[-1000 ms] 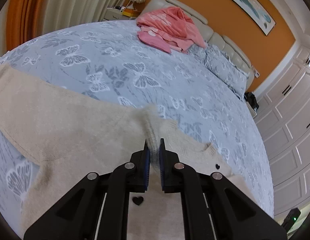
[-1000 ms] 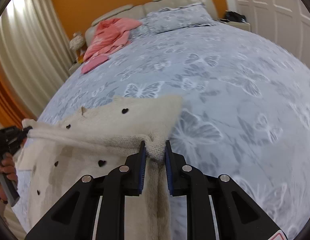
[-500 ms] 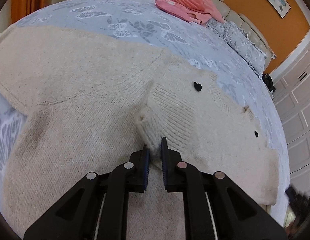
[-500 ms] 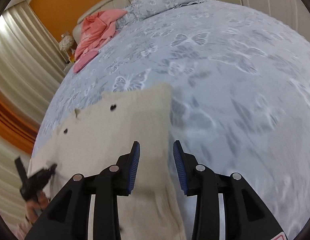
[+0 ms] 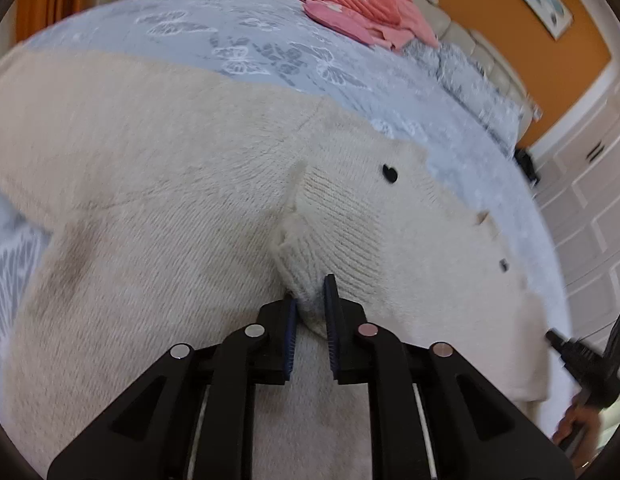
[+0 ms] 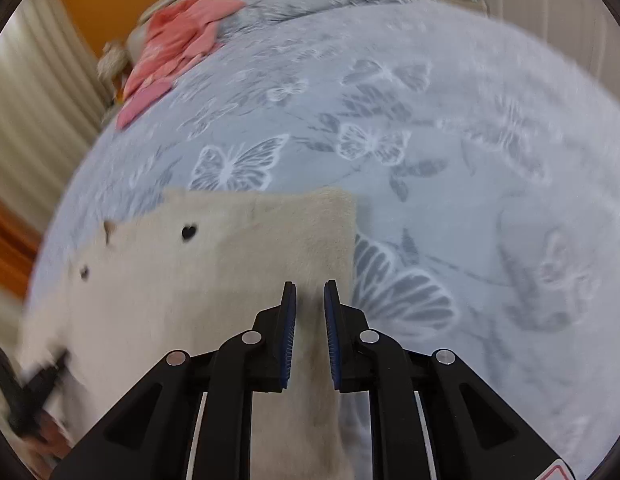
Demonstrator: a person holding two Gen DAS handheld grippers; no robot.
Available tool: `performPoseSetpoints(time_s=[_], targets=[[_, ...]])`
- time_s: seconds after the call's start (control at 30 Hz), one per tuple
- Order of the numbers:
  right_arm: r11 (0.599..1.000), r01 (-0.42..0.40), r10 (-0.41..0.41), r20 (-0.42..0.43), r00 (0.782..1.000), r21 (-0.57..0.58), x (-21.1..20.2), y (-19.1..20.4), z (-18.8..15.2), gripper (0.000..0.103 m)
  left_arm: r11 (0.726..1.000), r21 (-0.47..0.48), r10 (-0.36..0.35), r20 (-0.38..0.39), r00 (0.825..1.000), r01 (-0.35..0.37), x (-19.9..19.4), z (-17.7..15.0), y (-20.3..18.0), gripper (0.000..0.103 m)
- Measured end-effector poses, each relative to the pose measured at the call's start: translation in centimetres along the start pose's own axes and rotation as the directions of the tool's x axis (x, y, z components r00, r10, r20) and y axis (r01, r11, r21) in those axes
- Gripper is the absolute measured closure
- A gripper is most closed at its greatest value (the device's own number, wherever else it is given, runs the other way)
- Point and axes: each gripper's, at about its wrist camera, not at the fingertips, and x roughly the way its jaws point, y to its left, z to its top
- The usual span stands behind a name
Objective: Fold small clothes
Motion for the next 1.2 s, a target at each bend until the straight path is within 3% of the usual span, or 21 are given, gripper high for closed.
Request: performPoseSetpoints(time_s=[0.07,0.13,0.2,0.23,0.37,0.4,0.5,0.53,0.63,0.7,0.77,0.8,0.83,0.9,1.0,1.03,1.1,1.2], targets=[[1.0,-0.001,0.001,0.007,1.0,-0.005,-1.9,0.2,-1.3,0.085,0.998,-0.062,-0.029,0.033,0.999,0.031,-1.9,0.2,1.1,0.077],[0.999,-0.029,0.03,0.024,0.999,-0.022,-4.6,0.3,-3.5,0.081,0.99,-0.131,-0.034,0.125,0.992,0.051,-5.2,0.7,3.5,0.052],[0.998,-0.033,0.035,0.034,0.999,-0.062,-7.2,0.6,-6.4,0.062,0.979,-0.204,0.025,0.194,0.981,0.015,-8.2,1.8,6.8,0.04],[0.997,-0.033,0.035,0.031,0.999,-0.076,-8.1,0.6,-7.9,0.059,0.967,-0.254,0.068,0.22,0.973,-0.011,-9.6,2.7,9.3,0.037],[0.996,-0.056,0.054,-0.025,0.998,-0.075,-10.8,0.9,-12.7,0.058,0.883,-0.439,0.291,0.24,0.926,-0.164,-13.6,6.6,18.5,0.033],[0.996,-0.059,0.056,-0.04,0.998,-0.07,-11.3,1.0,-13.8,0.058,0.849,-0.486,0.354,0.233,0.906,-0.207,-14.4,7.9,21.1,0.033],[0.994,-0.091,0.085,-0.098,0.992,-0.061,-12.7,1.6,-16.7,0.058,0.775,-0.581,0.435,0.206,0.877,-0.248,-15.1,10.2,25.8,0.032],[0.993,-0.1,0.092,-0.115,0.989,-0.068,-13.2,1.9,-17.6,0.058,0.737,-0.624,0.461,0.186,0.868,-0.258,-15.0,10.9,27.4,0.032],[0.991,-0.104,0.09,-0.158,0.983,-0.085,-14.0,2.6,-20.0,0.057,0.683,-0.691,0.46,0.158,0.874,-0.235,-13.9,11.8,30.2,0.033],[0.992,-0.1,0.084,-0.182,0.98,-0.08,-14.1,2.7,-20.7,0.057,0.663,-0.71,0.458,0.132,0.879,-0.239,-12.8,12.0,30.9,0.038],[0.993,-0.089,0.074,-0.197,0.978,-0.072,-14.4,2.8,-21.2,0.056,0.677,-0.685,0.479,0.135,0.867,-0.268,-12.3,13.0,30.7,0.051],[0.994,-0.088,0.072,-0.198,0.978,-0.069,-14.4,2.8,-21.2,0.055,0.688,-0.671,0.476,0.13,0.87,-0.277,-12.0,13.5,30.6,0.077],[0.994,-0.087,0.072,-0.198,0.978,-0.066,-14.5,2.9,-21.3,0.055,0.702,-0.652,0.467,0.118,0.876,-0.286,-11.6,14.2,30.5,0.096],[0.994,-0.081,0.066,-0.197,0.978,-0.067,-14.5,3.1,-21.3,0.054,0.721,-0.633,0.464,0.14,0.875,-0.281,-12.4,15.0,29.9,0.097],[0.994,-0.093,0.08,-0.193,0.978,-0.059,-14.2,3.4,-21.1,0.054,0.828,-0.5,0.417,0.245,0.875,-0.255,-14.3,16.5,25.3,0.098],[0.993,-0.099,0.086,-0.19,0.978,-0.059,-14.2,3.4,-21.1,0.054,0.878,-0.419,0.374,0.294,0.88,-0.233,-15.3,17.1,22.2,0.098],[0.993,-0.105,0.092,-0.186,0.978,-0.06,-14.2,3.6,-21.0,0.054,0.938,-0.295,0.284,0.357,0.89,-0.181,-16.9,17.5,16.9,0.098],[0.991,-0.127,0.117,-0.173,0.978,-0.049,-14.6,3.6,-21.0,0.054,0.991,-0.101,0.118,0.409,0.905,-0.084,-18.7,16.5,8.1,0.098]])
